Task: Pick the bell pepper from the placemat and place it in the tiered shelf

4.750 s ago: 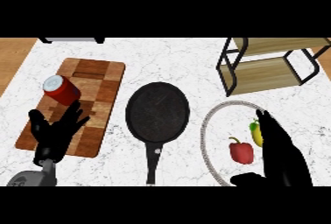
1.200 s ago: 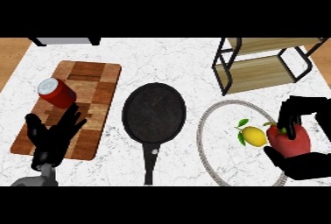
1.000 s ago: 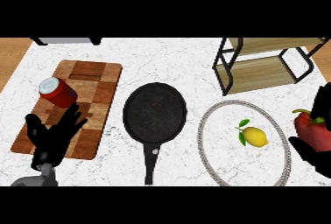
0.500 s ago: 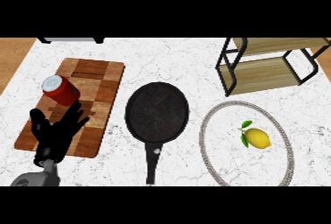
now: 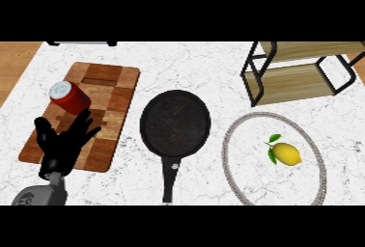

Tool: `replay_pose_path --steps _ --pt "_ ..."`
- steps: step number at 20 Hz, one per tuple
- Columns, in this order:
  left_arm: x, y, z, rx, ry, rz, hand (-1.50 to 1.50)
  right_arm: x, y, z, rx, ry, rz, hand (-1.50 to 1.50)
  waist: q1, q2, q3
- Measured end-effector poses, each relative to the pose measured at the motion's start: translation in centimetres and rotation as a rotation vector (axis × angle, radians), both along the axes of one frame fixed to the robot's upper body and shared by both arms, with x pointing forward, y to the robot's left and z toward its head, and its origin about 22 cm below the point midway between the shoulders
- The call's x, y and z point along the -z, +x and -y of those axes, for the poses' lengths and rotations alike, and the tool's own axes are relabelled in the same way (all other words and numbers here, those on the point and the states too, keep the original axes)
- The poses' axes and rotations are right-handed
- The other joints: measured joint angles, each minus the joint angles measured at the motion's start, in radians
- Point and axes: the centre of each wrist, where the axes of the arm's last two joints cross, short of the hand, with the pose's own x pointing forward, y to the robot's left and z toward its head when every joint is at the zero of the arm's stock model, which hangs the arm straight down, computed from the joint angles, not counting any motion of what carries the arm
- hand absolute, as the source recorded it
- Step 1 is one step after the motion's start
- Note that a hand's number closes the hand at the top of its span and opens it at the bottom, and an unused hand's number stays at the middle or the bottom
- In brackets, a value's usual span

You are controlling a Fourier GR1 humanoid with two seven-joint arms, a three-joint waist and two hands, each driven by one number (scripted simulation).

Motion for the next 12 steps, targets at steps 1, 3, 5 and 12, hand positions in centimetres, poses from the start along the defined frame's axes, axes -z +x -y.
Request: replay_pose_path --steps 1,3,5,12 --pt "0.0 0.0 0.1 0.004 -0.003 0.002 0.00 -0.1 0.7 0.5 -0.002 -0.005 -0.008 1.50 0.003 0.001 0.000" --pt "0.4 0.0 0.1 0.002 0.003 0.007 0.00 0.0 1.9 0.6 -0.016 -0.013 -0.019 1.50 0.003 0.001 0.001" --pt "0.2 0.0 0.5 0.004 -0.001 0.007 0.00 0.1 3.0 0.6 -0.026 -0.034 -0.033 1.50 0.004 0.001 0.001" --pt "-0.2 0.1 0.6 0.014 -0.008 -0.003 0.00 2.0 6.5 1.5 -0.045 -0.100 -0.052 1.50 0.007 0.004 0.000"
